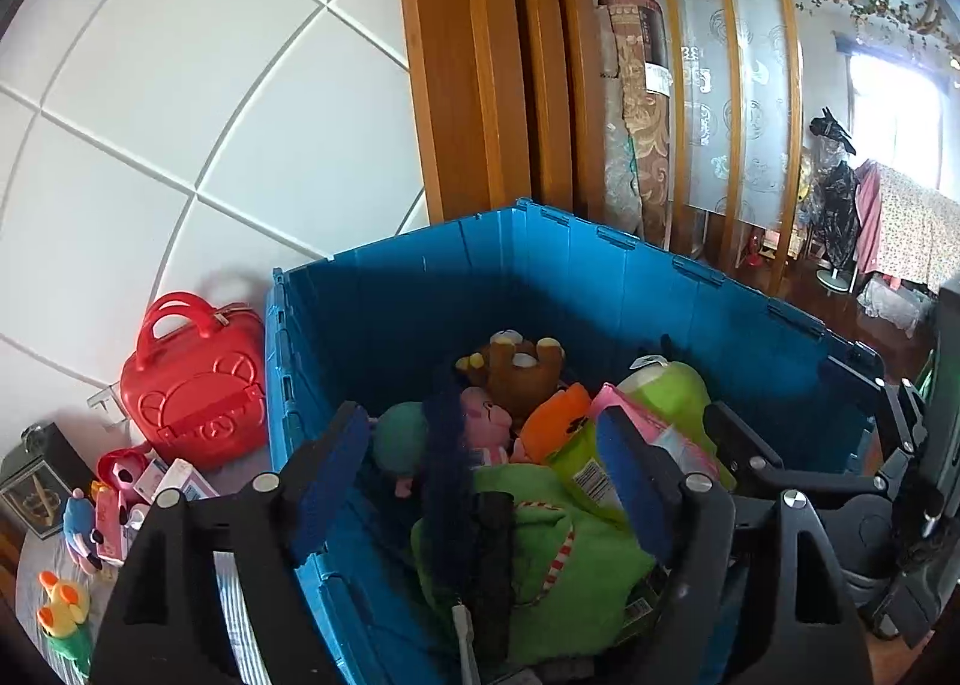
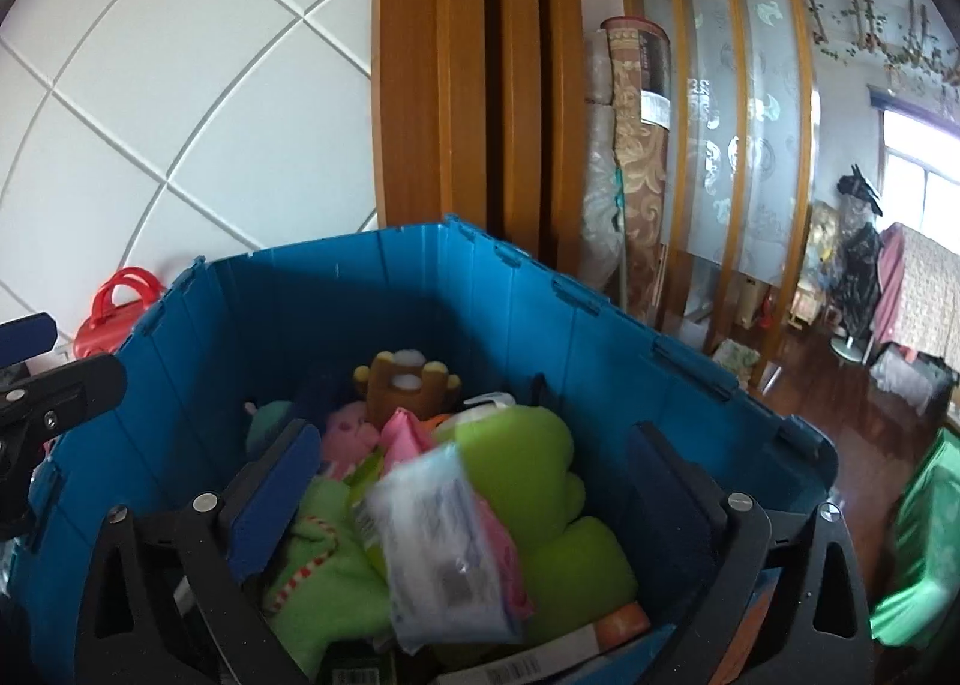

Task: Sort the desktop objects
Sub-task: 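Carry the black roll and wet-wipe pack over the crate and release both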

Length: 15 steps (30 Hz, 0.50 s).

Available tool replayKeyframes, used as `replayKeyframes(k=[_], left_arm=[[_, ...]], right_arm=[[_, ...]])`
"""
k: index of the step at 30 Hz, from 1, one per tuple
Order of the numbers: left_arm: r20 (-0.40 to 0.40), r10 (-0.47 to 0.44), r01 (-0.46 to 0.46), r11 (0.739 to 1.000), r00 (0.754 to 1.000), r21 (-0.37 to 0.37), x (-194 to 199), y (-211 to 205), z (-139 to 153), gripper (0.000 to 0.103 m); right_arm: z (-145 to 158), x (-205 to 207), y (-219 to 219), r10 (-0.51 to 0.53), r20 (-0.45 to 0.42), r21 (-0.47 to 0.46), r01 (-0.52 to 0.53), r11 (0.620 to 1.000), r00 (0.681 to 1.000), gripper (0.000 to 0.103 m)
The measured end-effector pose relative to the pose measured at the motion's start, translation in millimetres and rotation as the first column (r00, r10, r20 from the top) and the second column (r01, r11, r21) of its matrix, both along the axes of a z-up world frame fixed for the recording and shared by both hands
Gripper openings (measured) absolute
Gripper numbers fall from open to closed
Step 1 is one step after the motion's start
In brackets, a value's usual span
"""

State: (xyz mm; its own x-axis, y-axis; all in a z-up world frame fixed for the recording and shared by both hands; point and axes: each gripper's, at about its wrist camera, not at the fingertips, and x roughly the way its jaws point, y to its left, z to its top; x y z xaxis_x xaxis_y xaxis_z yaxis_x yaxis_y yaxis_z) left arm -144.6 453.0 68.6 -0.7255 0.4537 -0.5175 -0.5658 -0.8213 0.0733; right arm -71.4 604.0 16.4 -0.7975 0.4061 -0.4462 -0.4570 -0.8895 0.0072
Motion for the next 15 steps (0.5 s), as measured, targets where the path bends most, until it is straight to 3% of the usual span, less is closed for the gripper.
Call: replayKeyframes(k=[9,15], left_arm=[[0.019,0.049,-0.051,0.996,0.999,0.067,0.1,-19.7,6.2,0.078],[0.032,0.094,-0.097,0.99,0.995,0.099,3.1,-55.4,9.2,0.078]], right_arm=[[4.6,17.8,-6.2,-0.006,0.019,-0.014,0.006,1.0,1.0,0.103],[5.2,22.0,-24.7,-0.003,0.065,-0.013,0.004,1.0,0.998,0.103]])
